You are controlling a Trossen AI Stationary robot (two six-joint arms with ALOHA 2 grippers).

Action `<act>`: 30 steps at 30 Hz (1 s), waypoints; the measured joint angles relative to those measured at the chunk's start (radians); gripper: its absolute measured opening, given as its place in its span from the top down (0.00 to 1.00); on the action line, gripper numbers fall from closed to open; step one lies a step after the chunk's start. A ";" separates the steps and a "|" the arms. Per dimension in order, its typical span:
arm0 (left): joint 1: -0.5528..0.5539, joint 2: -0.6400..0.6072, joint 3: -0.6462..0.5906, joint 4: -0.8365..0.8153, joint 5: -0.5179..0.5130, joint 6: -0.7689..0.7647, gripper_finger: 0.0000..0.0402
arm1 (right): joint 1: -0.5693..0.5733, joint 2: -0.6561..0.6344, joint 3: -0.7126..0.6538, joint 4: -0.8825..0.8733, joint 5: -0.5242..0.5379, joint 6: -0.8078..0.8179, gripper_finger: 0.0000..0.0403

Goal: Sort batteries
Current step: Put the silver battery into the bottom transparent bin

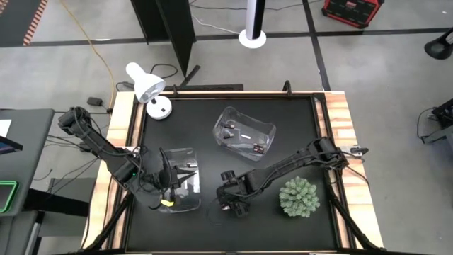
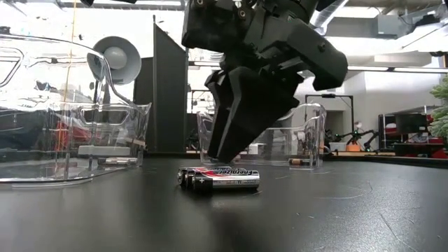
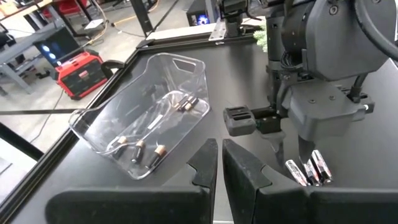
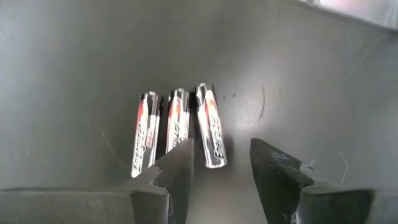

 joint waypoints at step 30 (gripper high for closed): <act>0.000 0.000 0.001 -0.008 -0.002 0.004 0.95 | 0.000 0.000 -0.044 0.107 0.011 0.012 0.57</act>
